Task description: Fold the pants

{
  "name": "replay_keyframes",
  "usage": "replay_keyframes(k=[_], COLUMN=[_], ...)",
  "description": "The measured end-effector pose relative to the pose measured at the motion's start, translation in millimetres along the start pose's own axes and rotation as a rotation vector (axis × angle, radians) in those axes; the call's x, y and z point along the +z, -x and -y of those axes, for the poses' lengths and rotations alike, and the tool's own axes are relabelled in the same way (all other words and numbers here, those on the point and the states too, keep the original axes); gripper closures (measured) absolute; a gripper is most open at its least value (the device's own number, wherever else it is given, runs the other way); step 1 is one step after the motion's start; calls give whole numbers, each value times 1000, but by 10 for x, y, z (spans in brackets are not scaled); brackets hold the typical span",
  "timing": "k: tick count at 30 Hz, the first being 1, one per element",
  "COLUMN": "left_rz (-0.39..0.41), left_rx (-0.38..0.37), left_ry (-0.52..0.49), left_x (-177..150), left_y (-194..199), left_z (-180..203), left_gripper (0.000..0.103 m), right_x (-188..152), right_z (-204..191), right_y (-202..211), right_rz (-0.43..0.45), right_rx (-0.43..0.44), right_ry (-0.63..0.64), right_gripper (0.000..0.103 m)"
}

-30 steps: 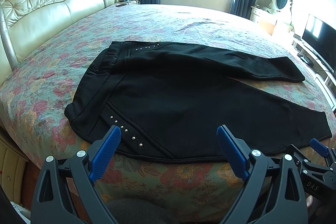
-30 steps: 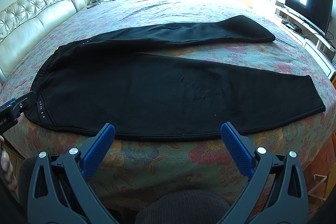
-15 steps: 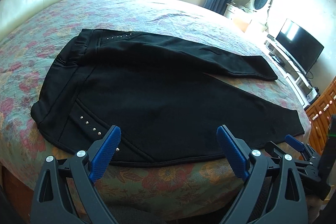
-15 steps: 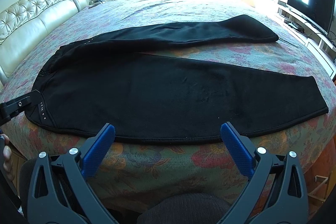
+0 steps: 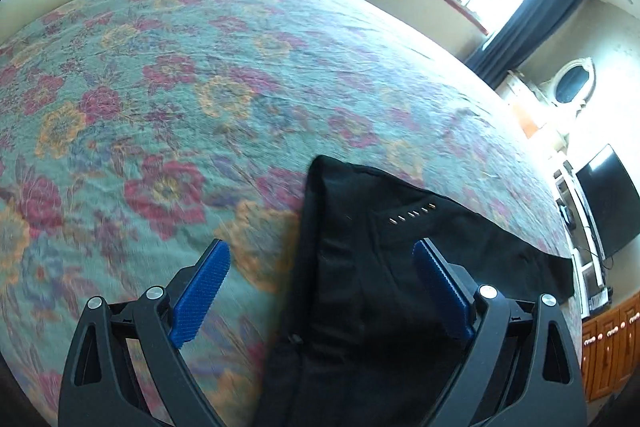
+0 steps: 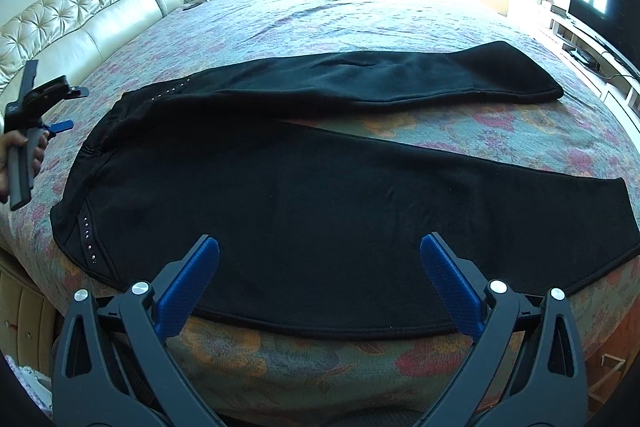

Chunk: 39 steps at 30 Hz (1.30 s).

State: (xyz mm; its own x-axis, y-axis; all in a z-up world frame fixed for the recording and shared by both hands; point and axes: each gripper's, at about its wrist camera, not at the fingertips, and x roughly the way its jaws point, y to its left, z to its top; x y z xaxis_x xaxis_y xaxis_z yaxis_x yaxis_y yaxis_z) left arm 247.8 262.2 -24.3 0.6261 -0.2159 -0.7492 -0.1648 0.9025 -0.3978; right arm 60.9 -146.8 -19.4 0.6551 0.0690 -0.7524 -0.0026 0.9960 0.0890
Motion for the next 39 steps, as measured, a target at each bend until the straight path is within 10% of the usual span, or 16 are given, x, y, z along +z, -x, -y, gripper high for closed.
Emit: replay_keyframes(k=[6, 14, 21, 27, 30, 39], left_rz=[-149, -200, -219, -200, -189, -244], left_rx=[6, -238, -342, -262, -222, -256], left_ry=[-80, -186, -38, -191, -295, -403], left_x=[331, 448, 488, 455, 407, 343], left_y=[-847, -1090, -1172, -1112, -1106, -1202], left_z=[-153, 107, -150, 120, 326, 520], left_gripper=[11, 11, 11, 12, 65, 77], right_x=[161, 208, 165, 216, 378, 2029], right_z=[-123, -175, -225, -192, -128, 273], right_y=[-145, -431, -588, -629, -643, -1323], right_rz=[-13, -52, -80, -85, -80, -51], right_rx=[21, 13, 31, 54, 98, 273], right_ry=[38, 59, 65, 59, 72, 340], right_gripper=[2, 2, 2, 2, 2, 2])
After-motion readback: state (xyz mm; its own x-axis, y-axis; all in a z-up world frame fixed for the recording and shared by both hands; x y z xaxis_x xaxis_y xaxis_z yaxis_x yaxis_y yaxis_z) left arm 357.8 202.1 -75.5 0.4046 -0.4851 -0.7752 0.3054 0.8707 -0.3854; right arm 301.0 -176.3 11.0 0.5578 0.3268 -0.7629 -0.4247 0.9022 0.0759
